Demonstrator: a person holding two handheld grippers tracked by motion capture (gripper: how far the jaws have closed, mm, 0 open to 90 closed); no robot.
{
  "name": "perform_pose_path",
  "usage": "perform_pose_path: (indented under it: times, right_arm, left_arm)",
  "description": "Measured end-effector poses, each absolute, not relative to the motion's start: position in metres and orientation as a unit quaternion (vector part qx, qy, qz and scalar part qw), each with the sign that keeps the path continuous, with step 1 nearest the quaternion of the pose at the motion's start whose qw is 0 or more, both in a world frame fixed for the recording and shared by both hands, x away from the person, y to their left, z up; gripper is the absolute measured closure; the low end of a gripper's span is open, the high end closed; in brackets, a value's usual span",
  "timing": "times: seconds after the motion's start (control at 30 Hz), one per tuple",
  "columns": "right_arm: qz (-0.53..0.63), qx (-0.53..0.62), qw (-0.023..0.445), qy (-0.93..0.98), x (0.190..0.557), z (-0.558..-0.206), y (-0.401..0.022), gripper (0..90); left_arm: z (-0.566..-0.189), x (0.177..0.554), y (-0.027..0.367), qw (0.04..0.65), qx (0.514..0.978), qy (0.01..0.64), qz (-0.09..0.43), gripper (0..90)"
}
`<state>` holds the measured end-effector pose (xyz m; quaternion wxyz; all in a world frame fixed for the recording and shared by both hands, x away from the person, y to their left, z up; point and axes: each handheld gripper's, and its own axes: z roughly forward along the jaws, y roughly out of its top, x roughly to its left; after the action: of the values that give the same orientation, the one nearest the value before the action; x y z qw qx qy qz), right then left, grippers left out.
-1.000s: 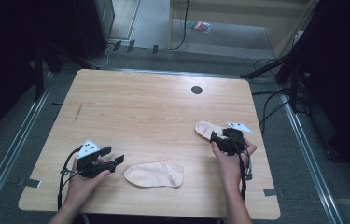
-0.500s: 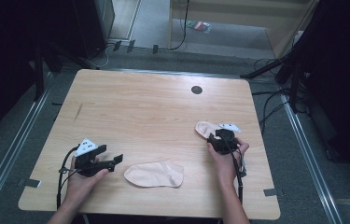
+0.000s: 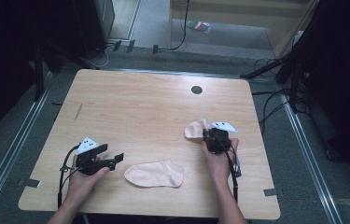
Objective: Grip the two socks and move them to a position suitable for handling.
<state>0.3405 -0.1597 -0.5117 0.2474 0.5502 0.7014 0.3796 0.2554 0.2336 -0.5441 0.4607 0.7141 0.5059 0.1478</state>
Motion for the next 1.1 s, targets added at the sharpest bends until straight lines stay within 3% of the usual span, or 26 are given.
perform_pose_path:
  times: [0.37, 0.9, 0.97, 1.03, 1.1]
  right_arm:
    - [0.441, 0.462, 0.221, 0.737, 0.321, -0.474, -0.080, 82.6]
    - [0.432, 0.416, 0.162, 0.784, 0.320, -0.513, -0.037, 81.5]
    - [0.432, 0.416, 0.144, 0.787, 0.323, -0.517, -0.038, 76.1]
    - [0.432, 0.415, 0.134, 0.789, 0.327, -0.520, -0.041, 59.8]
    - [0.436, 0.415, 0.134, 0.787, 0.327, -0.518, -0.046, 49.0]
  left_arm:
    - [-0.543, 0.257, 0.231, 0.463, 0.711, 0.508, 0.146, 19.3]
    - [-0.545, 0.261, 0.227, 0.454, 0.710, 0.518, 0.144, 23.8]
    - [-0.544, 0.264, 0.225, 0.452, 0.711, 0.518, 0.146, 25.0]
    - [-0.543, 0.268, 0.222, 0.451, 0.711, 0.520, 0.146, 26.0]
    - [-0.542, 0.273, 0.218, 0.446, 0.713, 0.522, 0.143, 27.1]
